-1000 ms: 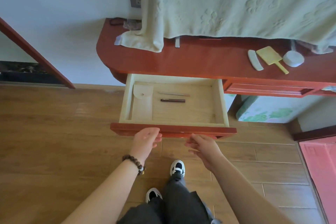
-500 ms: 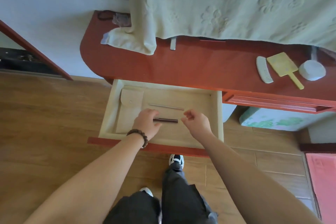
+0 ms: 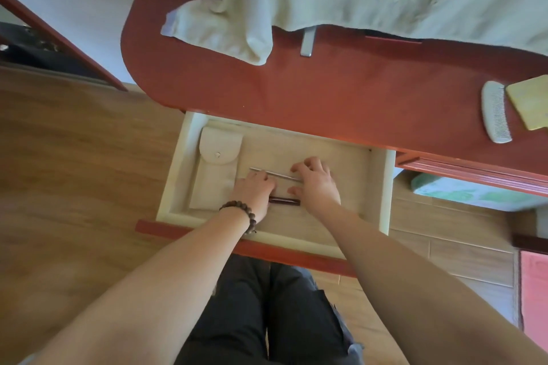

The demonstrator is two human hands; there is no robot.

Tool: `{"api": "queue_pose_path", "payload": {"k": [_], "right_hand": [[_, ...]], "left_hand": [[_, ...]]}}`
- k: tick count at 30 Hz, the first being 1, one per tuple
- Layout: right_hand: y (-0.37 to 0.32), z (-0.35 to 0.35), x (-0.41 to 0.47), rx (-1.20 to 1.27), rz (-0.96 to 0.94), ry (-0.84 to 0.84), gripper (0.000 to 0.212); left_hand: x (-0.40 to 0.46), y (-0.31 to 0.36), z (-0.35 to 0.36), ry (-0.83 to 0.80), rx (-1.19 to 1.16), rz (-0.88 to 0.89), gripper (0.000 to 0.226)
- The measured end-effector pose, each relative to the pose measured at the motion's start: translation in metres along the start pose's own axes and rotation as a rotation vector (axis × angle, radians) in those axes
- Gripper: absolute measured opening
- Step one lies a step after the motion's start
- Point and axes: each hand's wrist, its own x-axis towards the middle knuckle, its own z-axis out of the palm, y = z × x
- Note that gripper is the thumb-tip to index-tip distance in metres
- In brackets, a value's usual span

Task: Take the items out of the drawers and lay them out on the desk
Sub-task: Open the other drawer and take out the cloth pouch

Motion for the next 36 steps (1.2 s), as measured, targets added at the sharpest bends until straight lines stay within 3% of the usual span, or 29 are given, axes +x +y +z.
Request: {"api": "queue_pose_path", "payload": {"k": [7,13,20,28,36], "right_hand": [[-0.007,0.011,0.010,-0.077,0.011,0.091,0.015],[-0.022,0.002,0.003,-0.111,0.035,0.119,0.017],[-0.040,-0.048,-0.044,0.066,0.075,0.315,0.011],[-0.039,-0.113,-0.068,0.355,0.265,0.605,0.004],[0.012,-0.175,-0.052,0.429,0.427,0.676,0.002]], "left_hand": [[0.002,-0.016,-0.004,-0.015,-0.045,0.055,0.017],[-0.006,-0.031,-0.021,0.041,-0.165,0.078,0.012],[-0.028,-0.029,-0.062,0.125,-0.301,0.171,0.014],[-0.004,0.026,-0.121,0.303,-0.644,0.133,0.009],[0.049,0.119,-0.156,0.332,-0.686,0.056,0.022]]}}
